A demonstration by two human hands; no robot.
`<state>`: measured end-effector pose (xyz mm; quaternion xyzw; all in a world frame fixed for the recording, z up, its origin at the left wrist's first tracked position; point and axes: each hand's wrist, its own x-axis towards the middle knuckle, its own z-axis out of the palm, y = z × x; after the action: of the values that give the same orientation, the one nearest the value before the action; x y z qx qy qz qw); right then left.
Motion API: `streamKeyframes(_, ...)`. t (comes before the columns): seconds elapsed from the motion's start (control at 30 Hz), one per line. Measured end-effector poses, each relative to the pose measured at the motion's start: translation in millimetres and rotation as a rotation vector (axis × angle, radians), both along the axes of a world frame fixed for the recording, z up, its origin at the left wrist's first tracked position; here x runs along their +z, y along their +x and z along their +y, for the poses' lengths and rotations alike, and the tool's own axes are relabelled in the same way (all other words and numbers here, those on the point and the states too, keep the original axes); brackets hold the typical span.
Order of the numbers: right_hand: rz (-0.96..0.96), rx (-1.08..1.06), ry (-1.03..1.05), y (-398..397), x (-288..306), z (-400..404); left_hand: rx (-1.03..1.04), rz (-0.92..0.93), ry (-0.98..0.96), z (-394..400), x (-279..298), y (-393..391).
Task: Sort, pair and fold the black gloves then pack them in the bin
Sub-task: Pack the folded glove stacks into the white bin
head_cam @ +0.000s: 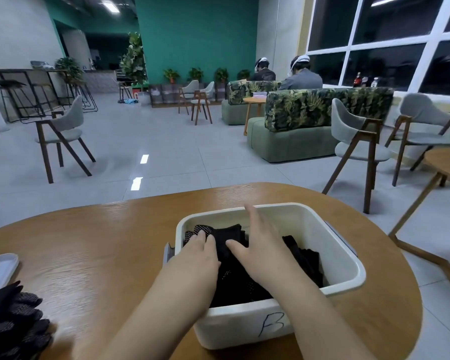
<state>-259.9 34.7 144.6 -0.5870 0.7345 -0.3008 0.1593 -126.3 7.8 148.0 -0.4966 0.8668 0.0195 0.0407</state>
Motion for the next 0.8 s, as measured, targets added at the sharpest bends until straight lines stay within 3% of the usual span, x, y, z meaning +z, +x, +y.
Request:
streamKeyframes(0.1,0.246,0.192,0.041,5.9,-5.0,0.0,0.016,-0.168,-0.064,1.0,-8.1,0.7)
streamKeyframes(0.2,0.26,0.329,0.331,10.9,-16.6,-4.8,0.023,-0.255,-0.051,-3.4,-10.7,1.0)
streamKeyframes(0.33,0.247,0.36,0.421,6.5,-15.5,-8.2,0.005,-0.26,-0.026,-6.4,-12.3,-0.6)
streamKeyframes(0.47,0.265,0.298,0.307,9.1,-9.6,0.9,-0.004,-0.012,-0.043,-6.7,-14.0,4.6)
streamKeyframes(0.63,0.103,0.156,-0.083,24.2,-3.0,3.9,-0.061,0.493,-0.02,-3.3,-16.7,25.9)
streamKeyframes(0.73,0.084,0.221,-0.215,44.9,0.8,2.5,-0.021,0.753,-0.022,-4.1,-22.4,55.5)
streamKeyframes(0.8,0.1,0.314,-0.261,62.3,5.0,1.0,0.037,0.793,-0.066,-9.0,-26.5,81.2)
